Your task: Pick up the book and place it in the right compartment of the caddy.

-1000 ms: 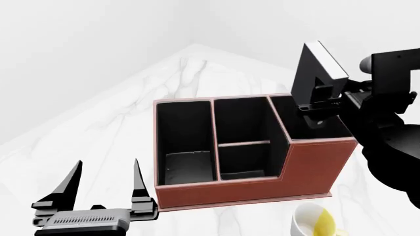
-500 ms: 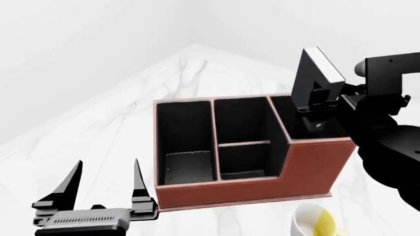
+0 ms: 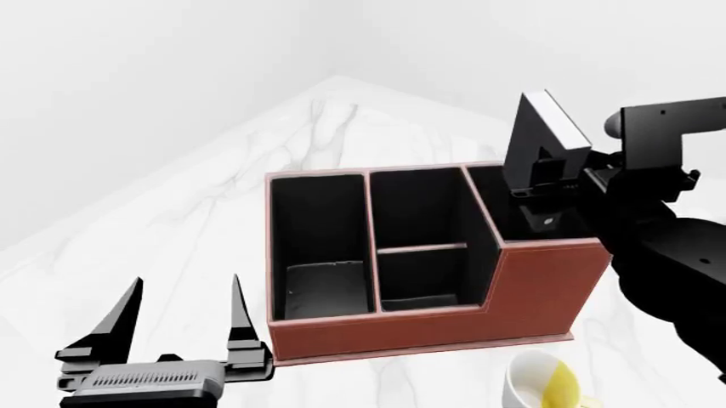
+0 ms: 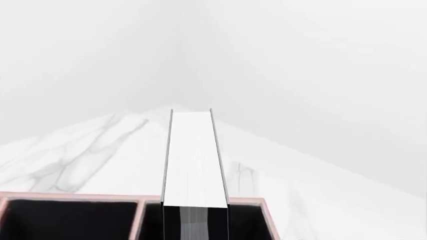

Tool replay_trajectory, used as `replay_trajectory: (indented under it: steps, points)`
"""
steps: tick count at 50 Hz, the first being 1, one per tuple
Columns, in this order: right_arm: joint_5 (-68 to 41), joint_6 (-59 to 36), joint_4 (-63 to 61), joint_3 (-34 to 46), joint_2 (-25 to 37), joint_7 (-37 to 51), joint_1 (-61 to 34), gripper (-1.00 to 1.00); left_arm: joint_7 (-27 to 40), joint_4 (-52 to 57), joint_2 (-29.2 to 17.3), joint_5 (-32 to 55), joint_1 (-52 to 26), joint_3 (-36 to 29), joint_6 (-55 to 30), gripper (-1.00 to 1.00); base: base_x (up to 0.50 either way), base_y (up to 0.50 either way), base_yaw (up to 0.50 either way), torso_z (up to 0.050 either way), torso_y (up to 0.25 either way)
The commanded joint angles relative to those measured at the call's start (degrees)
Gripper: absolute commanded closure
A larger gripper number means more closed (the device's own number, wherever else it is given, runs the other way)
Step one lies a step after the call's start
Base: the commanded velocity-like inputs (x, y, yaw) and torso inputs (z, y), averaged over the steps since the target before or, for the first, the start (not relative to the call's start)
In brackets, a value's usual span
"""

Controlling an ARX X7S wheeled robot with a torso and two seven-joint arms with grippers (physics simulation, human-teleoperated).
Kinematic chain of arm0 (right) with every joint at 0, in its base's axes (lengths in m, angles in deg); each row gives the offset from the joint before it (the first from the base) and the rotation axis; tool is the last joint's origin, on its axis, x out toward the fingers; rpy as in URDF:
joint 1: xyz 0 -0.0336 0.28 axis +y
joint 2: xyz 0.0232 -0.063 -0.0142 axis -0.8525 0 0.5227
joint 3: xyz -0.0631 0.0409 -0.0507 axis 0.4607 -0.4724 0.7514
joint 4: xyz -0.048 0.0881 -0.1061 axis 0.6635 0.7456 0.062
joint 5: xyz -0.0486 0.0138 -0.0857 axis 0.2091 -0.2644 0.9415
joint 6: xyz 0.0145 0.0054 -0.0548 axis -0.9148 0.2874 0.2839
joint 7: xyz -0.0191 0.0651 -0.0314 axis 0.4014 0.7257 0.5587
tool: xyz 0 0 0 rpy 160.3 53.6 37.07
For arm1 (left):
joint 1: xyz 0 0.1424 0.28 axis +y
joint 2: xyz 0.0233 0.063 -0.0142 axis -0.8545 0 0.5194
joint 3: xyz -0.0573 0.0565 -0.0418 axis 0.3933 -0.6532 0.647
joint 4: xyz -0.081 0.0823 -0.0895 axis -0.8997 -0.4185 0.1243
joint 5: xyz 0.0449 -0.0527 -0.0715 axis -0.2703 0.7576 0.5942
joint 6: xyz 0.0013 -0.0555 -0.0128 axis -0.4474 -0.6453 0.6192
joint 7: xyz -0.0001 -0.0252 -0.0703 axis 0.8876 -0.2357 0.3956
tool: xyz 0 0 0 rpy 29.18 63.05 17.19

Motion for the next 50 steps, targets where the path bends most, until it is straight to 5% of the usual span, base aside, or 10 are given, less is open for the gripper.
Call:
replay_trajectory:
  steps: [1,50]
  points:
    - [3.9,0.8,1.1,-0.4,-0.4,-1.1,-0.6,1.0,0.1,0.0,-0.1,0.1,0.0,-0.1,0.0,-1.0,0.0,0.0,0.0,0.0,0.0]
    - [6.6,5.0,5.5,0.7,-1.7,-3.3,2.5,1.0,0.7,-0.3,-0.5,0.2,-0.3,-0.5,0.2,-1.0,0.0,0.0,0.0,0.0,0.001]
